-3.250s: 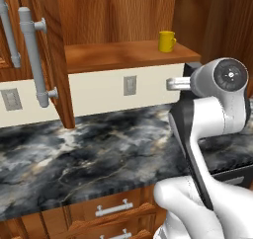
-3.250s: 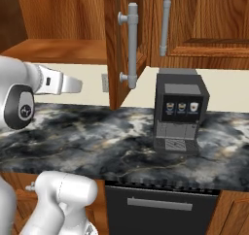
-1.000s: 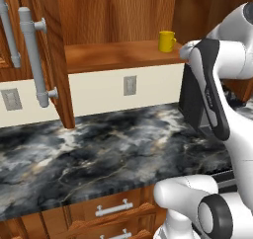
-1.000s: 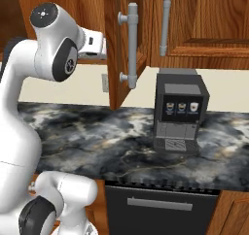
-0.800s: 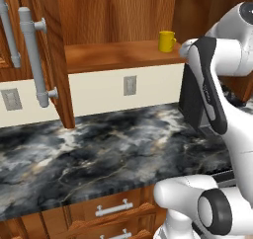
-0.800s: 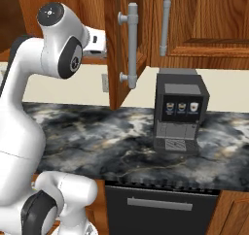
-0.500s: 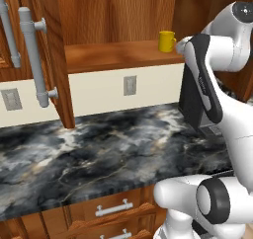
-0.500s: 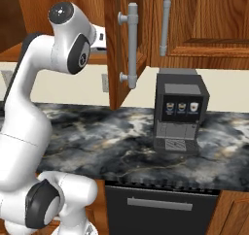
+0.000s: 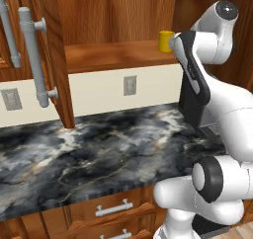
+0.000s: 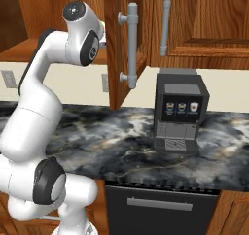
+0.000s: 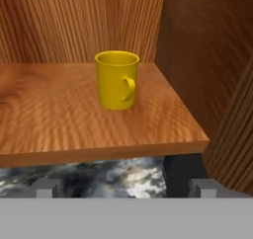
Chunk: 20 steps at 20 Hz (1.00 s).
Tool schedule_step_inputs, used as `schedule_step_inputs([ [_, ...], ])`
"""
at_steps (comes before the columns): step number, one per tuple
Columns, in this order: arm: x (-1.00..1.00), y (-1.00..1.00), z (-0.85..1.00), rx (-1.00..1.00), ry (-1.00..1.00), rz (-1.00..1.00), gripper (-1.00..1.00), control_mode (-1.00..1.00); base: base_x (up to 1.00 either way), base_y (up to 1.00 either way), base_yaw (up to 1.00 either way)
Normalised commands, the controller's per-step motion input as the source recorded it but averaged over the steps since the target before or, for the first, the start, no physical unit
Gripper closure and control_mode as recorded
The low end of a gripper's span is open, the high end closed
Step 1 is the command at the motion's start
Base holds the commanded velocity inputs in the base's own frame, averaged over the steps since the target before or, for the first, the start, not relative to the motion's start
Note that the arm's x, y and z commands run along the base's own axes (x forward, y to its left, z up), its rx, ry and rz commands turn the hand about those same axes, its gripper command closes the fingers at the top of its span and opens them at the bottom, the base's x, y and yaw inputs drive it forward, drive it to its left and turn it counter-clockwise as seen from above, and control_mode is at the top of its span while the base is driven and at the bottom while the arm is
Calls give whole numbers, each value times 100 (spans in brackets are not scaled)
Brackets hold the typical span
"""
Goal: Open the cabinet directly in front. Then move the beer and the mug to the dining counter with the candle on it.
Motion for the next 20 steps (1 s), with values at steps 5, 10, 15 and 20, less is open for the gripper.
schedule_step_inputs([
  [5,57,-5,0,0,0,0,-100,-100,0,0,0],
  [10,51,-13,0,0,0,1,-100,-100,0,0,0],
  [15,43,-8,-2,0,0,4,-100,-100,0,0,0],
  [20,38,0,-4,0,0,4,-100,-100,0,0,0],
])
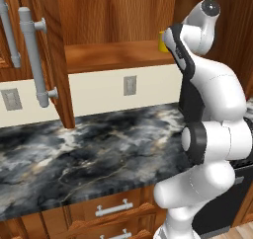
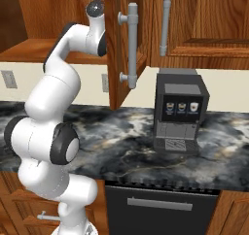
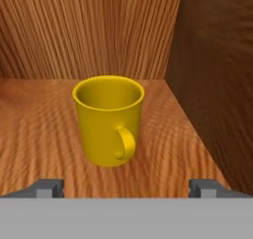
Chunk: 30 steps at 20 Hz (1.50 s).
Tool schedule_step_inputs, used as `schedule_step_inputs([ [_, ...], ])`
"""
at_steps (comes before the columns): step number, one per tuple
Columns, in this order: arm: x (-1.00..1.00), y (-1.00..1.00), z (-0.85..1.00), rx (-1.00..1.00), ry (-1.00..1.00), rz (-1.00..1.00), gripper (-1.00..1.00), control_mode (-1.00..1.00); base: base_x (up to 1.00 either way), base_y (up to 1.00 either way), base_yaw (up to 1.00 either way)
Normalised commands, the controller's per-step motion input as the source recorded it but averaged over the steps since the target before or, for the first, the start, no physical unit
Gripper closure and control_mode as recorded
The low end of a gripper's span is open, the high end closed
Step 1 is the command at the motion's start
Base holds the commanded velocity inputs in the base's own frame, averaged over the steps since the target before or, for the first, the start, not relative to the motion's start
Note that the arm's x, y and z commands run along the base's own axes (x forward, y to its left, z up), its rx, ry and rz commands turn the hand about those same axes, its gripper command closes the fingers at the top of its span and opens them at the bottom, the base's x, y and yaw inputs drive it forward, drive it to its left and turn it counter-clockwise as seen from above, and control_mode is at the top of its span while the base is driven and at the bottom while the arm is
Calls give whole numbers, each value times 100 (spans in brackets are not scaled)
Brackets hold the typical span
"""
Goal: Open the cabinet directly in front. Then move the beer and the mug to the dining counter with the candle on it.
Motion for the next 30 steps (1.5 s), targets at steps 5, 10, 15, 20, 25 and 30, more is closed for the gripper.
schedule_step_inputs([
  [5,28,0,-12,0,0,4,-100,-100,0,0,0],
  [10,21,0,-5,0,0,1,-100,-100,0,0,0],
  [15,27,-7,0,0,0,0,-100,-100,0,0,0],
  [20,9,-4,0,0,0,1,-100,-100,0,0,0],
  [25,0,0,0,0,0,0,-100,-100,0,0,0],
  [30,0,3,0,0,0,0,-100,-100,0,0,0],
])
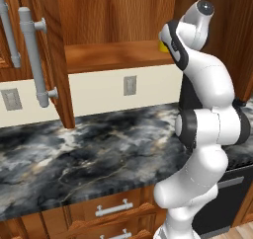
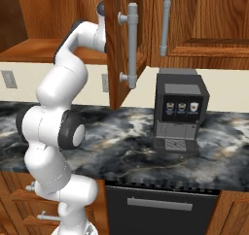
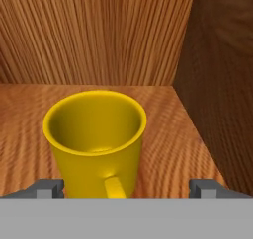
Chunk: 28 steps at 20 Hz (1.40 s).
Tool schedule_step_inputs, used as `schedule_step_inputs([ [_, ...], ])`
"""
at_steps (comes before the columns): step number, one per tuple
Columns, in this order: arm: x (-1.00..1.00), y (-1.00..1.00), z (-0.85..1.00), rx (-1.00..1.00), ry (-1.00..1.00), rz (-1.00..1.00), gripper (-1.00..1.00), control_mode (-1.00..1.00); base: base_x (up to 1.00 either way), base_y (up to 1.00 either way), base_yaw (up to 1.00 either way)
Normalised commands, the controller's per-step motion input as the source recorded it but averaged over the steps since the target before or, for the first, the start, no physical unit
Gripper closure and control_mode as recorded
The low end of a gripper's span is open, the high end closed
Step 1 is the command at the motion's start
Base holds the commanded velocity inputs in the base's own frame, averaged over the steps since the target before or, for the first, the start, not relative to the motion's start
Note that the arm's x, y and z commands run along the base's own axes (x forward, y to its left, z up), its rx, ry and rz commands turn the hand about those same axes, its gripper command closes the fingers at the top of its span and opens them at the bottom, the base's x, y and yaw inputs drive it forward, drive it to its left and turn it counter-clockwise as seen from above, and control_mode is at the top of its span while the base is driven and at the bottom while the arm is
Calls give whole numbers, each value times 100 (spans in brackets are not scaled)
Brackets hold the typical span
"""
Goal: Open the cabinet directly in front. Then move the beer and the mug to the dining counter with the candle on it.
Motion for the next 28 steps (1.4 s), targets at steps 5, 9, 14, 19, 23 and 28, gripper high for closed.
schedule_step_inputs([
  [5,0,3,0,0,0,0,100,-100,0,0,0],
  [9,0,0,0,0,0,0,100,-100,0,0,0],
  [14,0,0,0,0,0,0,100,-100,0,0,0],
  [19,0,0,0,0,-2,0,100,-100,0,0,0],
  [23,-4,0,18,-4,-33,-1,100,-100,0,0,0],
  [28,-3,0,7,-1,-11,-1,100,-100,0,0,0],
])
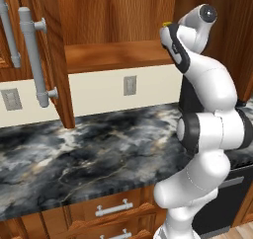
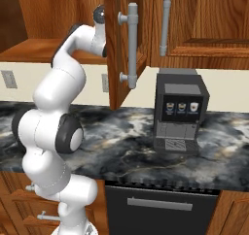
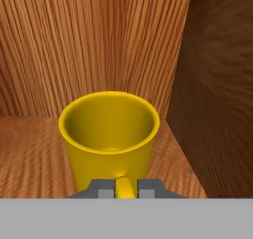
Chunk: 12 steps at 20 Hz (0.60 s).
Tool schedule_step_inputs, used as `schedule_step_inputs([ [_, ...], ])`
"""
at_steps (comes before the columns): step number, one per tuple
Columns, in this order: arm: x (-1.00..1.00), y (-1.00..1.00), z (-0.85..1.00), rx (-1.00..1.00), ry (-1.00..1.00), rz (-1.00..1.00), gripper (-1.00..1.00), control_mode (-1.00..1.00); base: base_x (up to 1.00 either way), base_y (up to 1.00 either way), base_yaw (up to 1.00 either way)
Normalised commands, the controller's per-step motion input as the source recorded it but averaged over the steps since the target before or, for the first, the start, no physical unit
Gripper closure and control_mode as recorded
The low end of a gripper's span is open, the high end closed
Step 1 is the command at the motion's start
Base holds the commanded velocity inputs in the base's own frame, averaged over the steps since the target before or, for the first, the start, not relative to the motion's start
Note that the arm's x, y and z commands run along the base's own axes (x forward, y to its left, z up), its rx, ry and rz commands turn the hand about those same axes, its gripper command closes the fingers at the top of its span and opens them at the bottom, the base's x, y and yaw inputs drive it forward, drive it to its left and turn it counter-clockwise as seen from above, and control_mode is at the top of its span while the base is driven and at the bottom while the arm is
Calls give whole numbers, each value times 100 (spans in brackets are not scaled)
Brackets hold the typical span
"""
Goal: Open the cabinet directly in front. Then move the beer and the mug to the dining counter with the candle on it.
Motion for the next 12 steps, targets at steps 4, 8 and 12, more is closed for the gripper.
schedule_step_inputs([
  [4,-3,0,0,0,0,0,100,-100,0,0,0],
  [8,-48,29,0,0,-2,0,100,-100,0,0,0],
  [12,-92,55,7,0,-1,0,100,-100,0,0,0],
])
